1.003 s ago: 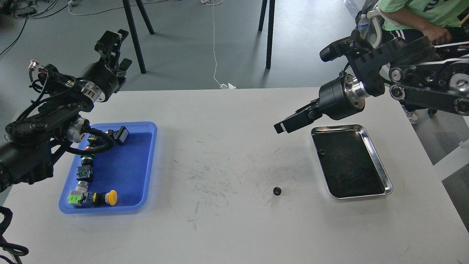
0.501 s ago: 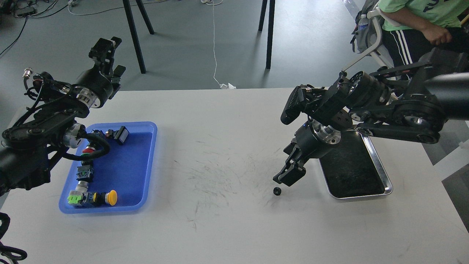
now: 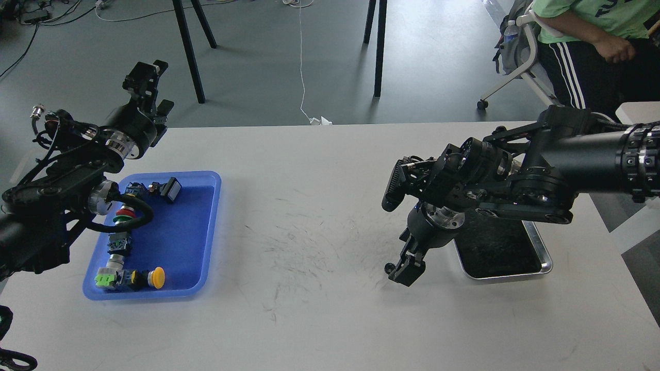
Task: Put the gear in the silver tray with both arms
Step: 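Move the right gripper down to the black gear on the table, then grasp the black gear with the right gripper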
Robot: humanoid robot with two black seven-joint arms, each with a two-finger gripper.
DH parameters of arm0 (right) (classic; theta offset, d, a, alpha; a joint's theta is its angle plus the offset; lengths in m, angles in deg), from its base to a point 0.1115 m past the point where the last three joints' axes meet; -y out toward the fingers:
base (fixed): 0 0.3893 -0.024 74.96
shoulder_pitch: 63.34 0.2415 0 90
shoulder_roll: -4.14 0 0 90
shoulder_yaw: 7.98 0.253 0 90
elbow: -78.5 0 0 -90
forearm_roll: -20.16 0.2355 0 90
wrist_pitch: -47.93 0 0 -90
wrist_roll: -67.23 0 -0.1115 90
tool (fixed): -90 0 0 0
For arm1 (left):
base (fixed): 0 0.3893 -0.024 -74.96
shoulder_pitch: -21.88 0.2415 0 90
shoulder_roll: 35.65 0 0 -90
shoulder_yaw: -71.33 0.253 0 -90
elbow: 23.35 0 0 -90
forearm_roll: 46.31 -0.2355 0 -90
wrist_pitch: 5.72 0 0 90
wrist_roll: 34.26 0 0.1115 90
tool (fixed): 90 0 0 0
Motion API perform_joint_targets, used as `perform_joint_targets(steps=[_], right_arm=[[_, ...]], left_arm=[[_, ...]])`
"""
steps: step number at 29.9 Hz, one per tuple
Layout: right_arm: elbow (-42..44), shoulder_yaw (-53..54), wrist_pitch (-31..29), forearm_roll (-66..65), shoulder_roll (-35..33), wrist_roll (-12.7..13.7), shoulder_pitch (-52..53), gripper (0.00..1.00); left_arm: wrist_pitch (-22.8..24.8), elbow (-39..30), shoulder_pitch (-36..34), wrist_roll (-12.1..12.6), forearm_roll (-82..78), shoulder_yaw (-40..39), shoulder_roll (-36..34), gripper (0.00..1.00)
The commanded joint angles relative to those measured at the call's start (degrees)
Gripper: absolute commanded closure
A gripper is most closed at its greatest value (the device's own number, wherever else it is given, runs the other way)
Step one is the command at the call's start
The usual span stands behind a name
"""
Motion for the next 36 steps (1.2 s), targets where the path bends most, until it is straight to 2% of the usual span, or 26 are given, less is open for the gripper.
perform_joint_targets(steps=[1,12,21,36], right_arm=[[1.13,-0.18,0.00,-0.20,1.06,0.00,-0.90,0.06],[5.34,-0.18,0.18,-0.29,5.37,0.00,-3.62,0.07],[5.97,-0.27,0.09,-0.38,7.13,0.00,-3.98,0.21],[5.88,-1.59,0.09,-1.00,7.04,0.00,-3.45,0.34]], left_arm=[[-0.01,0.33,0.14,0.00,0.02,-0.06,0.06,0.02],[-0.10,0.33,0.23,0.00,0.20,-0.06,-0.37,0.02],[-0.01,0.33,0.49,0.00,0.20,-0.06,-1.08,0.02],[-0.10,0.33,0.93,0.00,0.20,-0.15,-0.99,0.02]])
